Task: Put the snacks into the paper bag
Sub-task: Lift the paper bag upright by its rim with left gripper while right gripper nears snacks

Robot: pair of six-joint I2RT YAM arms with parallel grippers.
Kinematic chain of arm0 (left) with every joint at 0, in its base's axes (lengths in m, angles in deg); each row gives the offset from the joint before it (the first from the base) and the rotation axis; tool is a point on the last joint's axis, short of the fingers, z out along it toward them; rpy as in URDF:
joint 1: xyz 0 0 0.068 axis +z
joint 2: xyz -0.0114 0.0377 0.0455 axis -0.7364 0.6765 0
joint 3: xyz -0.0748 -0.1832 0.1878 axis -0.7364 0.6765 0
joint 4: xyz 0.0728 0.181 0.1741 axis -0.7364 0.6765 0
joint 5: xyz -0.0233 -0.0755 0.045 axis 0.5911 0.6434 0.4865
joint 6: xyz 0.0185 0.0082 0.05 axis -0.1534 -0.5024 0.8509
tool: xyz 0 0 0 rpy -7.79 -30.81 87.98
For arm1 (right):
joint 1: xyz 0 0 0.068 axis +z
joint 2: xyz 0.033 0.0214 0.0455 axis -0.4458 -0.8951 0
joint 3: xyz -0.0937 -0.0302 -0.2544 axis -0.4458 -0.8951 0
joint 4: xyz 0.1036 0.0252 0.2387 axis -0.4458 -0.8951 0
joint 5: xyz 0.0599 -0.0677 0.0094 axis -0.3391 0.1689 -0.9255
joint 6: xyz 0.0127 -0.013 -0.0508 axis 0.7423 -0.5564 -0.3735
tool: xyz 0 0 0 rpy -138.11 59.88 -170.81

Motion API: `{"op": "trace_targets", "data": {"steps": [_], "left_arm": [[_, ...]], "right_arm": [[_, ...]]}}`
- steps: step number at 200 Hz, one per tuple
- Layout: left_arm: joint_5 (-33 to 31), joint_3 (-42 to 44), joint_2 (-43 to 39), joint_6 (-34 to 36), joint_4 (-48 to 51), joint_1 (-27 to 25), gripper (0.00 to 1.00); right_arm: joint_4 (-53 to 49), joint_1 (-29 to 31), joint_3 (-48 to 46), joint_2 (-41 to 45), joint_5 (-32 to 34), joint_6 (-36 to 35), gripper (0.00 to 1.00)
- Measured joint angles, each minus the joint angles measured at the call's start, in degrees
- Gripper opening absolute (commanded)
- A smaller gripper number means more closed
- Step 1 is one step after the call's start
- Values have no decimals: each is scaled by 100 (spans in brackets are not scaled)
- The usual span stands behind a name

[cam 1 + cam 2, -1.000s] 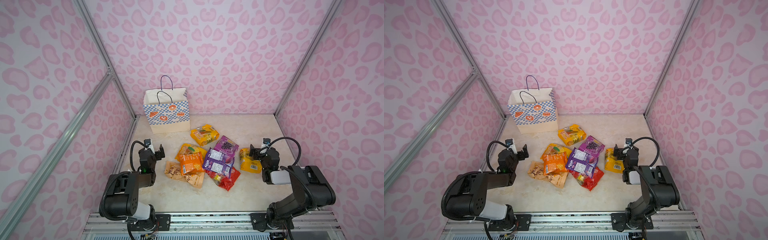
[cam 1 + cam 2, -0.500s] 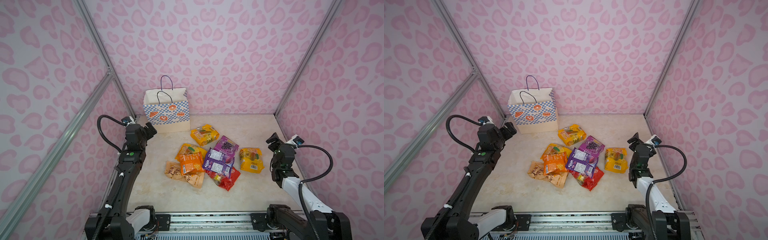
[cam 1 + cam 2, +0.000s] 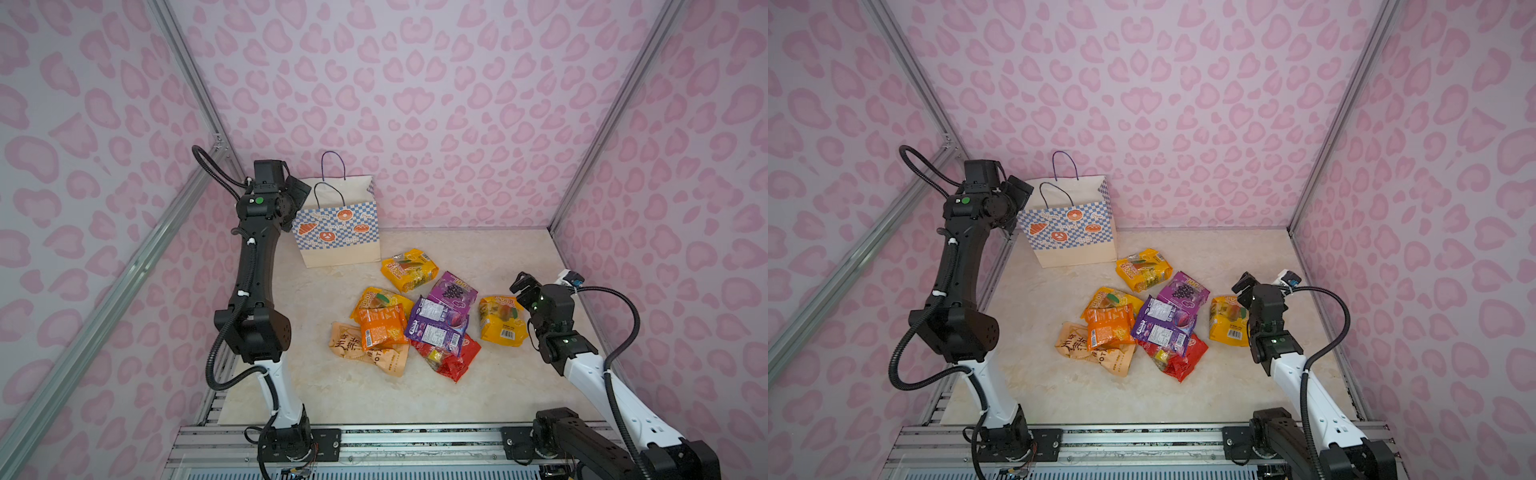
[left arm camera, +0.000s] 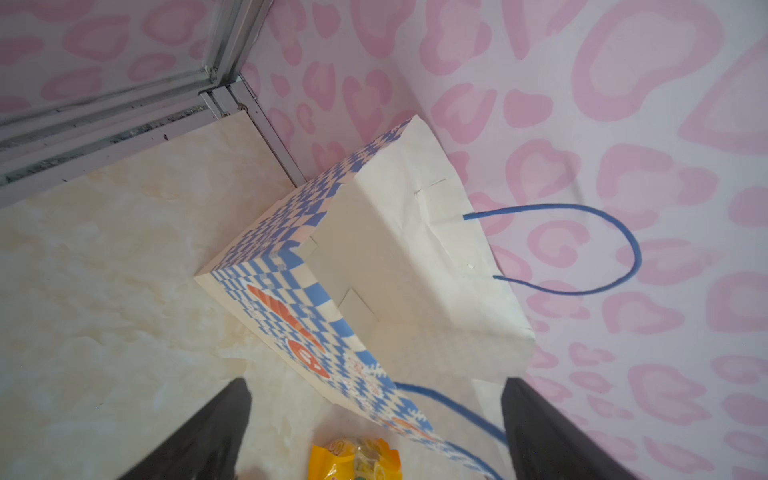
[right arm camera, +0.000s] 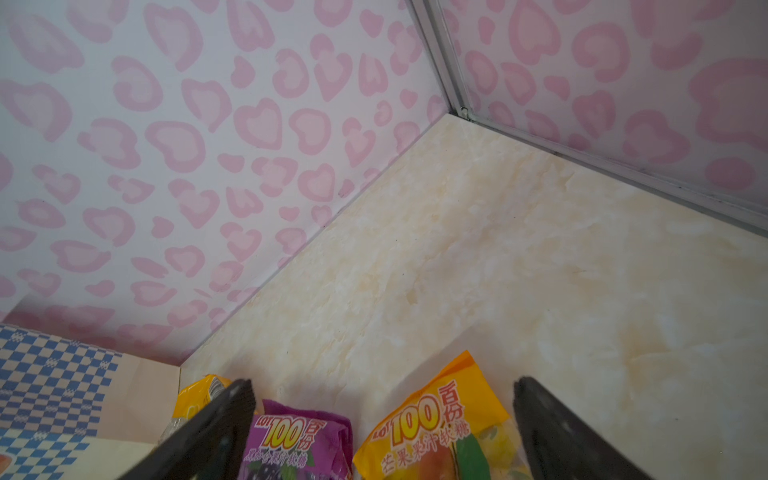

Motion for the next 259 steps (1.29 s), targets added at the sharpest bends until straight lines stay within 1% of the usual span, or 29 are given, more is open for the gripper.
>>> {"op": "trace_targets", "data": {"steps": [16, 25, 49, 68, 98, 126, 139, 142, 146, 159, 187, 210, 228, 238, 259], "left_arm": [[210, -275, 369, -431, 177, 28, 82], [284, -306, 544, -680, 302, 42, 78], [459, -378, 901, -1150, 531, 74, 75], [566, -555, 1060, -1351, 562, 90, 71], [603, -579, 1095, -1543, 575, 101, 62], [693, -577, 1097, -1687, 577, 111, 48], [693, -575, 1093, -1738, 579, 114, 38], [697, -570, 1088, -1738, 579, 114, 37], [699, -562, 1075, -1753, 577, 116, 30], [710, -461, 981, -1788, 560, 122, 19], [758, -232, 682, -1821, 522, 188, 5], [791, -181, 385, -1707, 520, 306, 3], [798, 31, -61, -1460, 518, 483, 3], [785, 184, -358, -1250, 520, 621, 3], [798, 306, -723, -697, 531, 885, 3]], "right_arm": [[-177, 313, 2, 46, 114, -133, 100], [-243, 400, 0, 70, 157, -190, 100], [-302, 538, -11, 166, 262, -289, 100], [-306, 638, -9, 184, 271, -391, 100], [-356, 737, -9, 181, 258, -476, 100], [-348, 769, -9, 175, 251, -481, 100], [-352, 769, -4, 175, 251, -503, 100], [-361, 769, 2, 175, 251, -514, 100], [-365, 774, 11, 177, 249, -520, 100], [-365, 776, 46, 203, 243, -538, 100], [-367, 774, 72, 282, 236, -623, 100], [-387, 774, 122, 310, 219, -717, 100], [-387, 780, 199, 310, 98, -811, 100], [-402, 804, 267, 267, 48, -879, 100], [-525, 914, 463, 61, -70, -1016, 100]]}}
